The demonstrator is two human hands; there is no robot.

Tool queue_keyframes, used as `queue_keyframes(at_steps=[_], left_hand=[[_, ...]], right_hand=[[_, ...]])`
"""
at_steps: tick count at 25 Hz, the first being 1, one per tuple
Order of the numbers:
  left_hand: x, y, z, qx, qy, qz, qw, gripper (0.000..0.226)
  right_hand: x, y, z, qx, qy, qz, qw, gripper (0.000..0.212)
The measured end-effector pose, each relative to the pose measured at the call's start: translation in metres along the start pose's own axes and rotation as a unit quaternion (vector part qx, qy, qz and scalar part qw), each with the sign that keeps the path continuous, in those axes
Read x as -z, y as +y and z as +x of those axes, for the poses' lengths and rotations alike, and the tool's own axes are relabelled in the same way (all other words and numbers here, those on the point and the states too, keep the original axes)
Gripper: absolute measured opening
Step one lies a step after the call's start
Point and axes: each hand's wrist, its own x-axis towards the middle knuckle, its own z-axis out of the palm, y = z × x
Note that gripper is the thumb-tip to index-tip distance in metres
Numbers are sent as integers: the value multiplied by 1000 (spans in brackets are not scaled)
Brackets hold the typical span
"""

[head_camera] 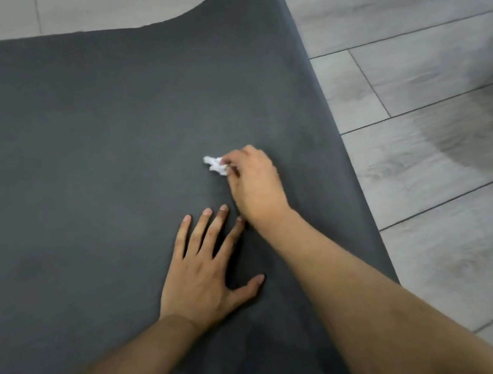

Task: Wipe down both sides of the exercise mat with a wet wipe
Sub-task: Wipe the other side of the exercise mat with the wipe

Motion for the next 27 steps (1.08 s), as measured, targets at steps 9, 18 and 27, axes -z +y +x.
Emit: queue_keyframes(at_steps=[9, 18, 27], left_hand=[[1, 0, 3, 5, 17, -1, 1000, 94], [1, -2, 1, 2, 25, -8, 1000, 95], [1, 0, 1, 8, 17, -3, 1000, 96]], right_hand=[[87, 116, 39, -107, 64, -159, 979, 24], [70, 84, -14, 71, -36, -155, 985, 17], [59, 65, -92, -53, 16, -111, 992, 18]])
